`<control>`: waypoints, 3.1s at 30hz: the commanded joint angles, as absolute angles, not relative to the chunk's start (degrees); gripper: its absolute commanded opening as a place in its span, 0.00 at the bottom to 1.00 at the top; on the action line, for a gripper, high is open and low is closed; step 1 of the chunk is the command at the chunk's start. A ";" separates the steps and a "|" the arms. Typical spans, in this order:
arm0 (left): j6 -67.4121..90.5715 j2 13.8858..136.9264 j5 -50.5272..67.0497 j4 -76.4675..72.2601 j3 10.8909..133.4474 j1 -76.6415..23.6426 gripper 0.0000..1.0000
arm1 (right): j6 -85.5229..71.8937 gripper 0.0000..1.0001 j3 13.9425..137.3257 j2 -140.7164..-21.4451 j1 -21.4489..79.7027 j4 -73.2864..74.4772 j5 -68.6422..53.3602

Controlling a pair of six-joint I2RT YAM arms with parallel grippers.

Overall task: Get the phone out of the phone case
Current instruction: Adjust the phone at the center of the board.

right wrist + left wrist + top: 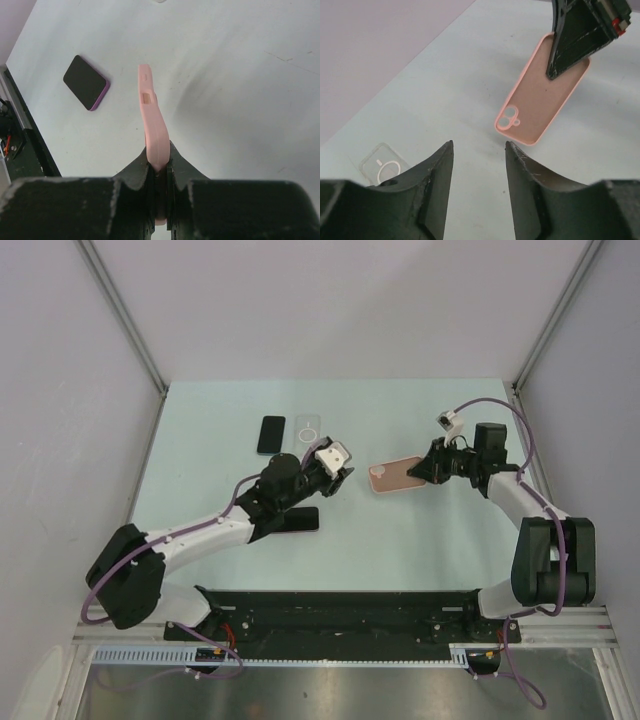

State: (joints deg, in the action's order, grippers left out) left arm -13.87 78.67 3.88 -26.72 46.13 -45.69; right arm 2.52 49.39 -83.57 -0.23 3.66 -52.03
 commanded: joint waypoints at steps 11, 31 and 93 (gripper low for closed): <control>-48.22 72.77 34.43 5.77 50.35 -31.12 1.00 | 16.61 0.00 54.23 -79.81 -1.76 21.53 -54.23; -66.79 89.12 27.60 34.18 55.37 -29.27 1.00 | 18.90 0.00 54.23 -75.06 -4.83 23.99 -59.15; -60.55 100.99 18.54 39.90 60.91 -33.92 0.56 | 19.34 0.00 54.23 -72.69 -7.03 25.31 -63.90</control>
